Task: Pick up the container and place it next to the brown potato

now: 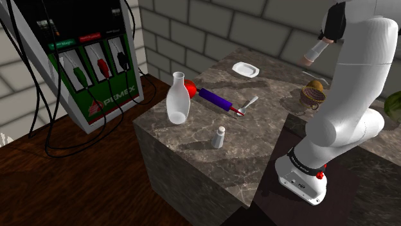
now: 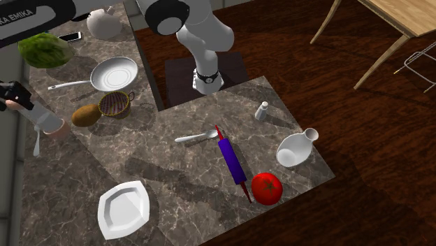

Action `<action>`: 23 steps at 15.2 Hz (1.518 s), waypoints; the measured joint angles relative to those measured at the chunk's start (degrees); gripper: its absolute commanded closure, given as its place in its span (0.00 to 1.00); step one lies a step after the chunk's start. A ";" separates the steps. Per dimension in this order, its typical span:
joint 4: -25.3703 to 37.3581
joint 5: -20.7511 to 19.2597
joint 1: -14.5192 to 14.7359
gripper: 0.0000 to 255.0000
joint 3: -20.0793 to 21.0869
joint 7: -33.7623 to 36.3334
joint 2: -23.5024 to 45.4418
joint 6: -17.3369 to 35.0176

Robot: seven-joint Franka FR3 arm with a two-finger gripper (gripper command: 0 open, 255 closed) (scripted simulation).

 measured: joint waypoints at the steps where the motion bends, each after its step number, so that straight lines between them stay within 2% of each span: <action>1: 0.72 0.83 -1.07 1.00 0.47 -0.48 1.14 0.16; 23: -15.31 3.02 1.94 1.00 1.69 -3.41 2.57 16.11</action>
